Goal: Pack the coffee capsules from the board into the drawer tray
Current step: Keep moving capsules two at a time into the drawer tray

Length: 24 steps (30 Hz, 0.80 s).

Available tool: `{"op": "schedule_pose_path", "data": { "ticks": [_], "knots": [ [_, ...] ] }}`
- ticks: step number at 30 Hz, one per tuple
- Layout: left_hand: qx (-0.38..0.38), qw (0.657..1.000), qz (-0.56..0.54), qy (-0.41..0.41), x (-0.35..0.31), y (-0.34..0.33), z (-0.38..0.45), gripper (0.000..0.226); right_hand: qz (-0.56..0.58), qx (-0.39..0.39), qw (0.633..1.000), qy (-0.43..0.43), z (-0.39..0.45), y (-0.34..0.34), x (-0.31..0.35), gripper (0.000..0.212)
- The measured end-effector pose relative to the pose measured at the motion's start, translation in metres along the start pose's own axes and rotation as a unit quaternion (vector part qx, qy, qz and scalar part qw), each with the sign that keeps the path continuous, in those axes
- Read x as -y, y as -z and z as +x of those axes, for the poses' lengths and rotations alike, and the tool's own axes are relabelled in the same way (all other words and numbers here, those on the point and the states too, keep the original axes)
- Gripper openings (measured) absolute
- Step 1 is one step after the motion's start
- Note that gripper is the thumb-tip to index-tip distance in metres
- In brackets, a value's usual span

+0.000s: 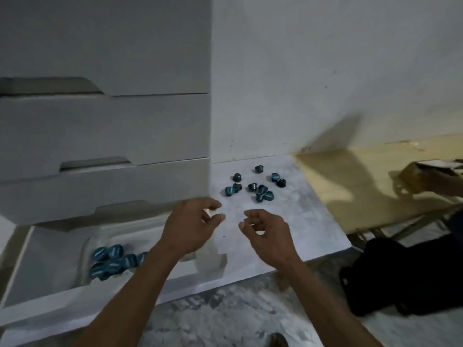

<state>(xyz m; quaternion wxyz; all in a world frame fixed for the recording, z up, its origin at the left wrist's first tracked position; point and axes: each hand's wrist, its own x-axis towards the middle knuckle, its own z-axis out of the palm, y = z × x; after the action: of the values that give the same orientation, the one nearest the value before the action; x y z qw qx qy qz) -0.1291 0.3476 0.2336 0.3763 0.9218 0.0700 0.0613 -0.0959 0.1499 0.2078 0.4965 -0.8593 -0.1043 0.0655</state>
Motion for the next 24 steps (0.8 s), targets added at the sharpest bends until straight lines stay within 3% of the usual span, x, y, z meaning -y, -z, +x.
{"op": "schedule_pose_path", "data": {
  "ticks": [5, 12, 17, 24],
  "knots": [
    [0.021, 1.0, 0.021, 0.004, -0.045, -0.08, 0.051, 0.031, -0.055, -0.021, 0.998, -0.013, 0.04, 0.08, -0.066, 0.026],
    [0.03, 0.991, 0.064, 0.11, -0.054, -0.181, 0.1, 0.033, -0.188, 0.074, 0.979, 0.032, 0.12, 0.142, -0.155, 0.032],
    [0.014, 0.985, 0.085, 0.152, -0.041, -0.219, 0.13, 0.038, -0.277, 0.171, 0.939, 0.113, 0.179, 0.133, -0.178, 0.037],
    [0.029, 0.98, 0.086, 0.176, -0.007, -0.266, 0.193, 0.046, -0.348, 0.212, 0.884, 0.228, 0.24, 0.085, -0.215, 0.053]
  ]
}}
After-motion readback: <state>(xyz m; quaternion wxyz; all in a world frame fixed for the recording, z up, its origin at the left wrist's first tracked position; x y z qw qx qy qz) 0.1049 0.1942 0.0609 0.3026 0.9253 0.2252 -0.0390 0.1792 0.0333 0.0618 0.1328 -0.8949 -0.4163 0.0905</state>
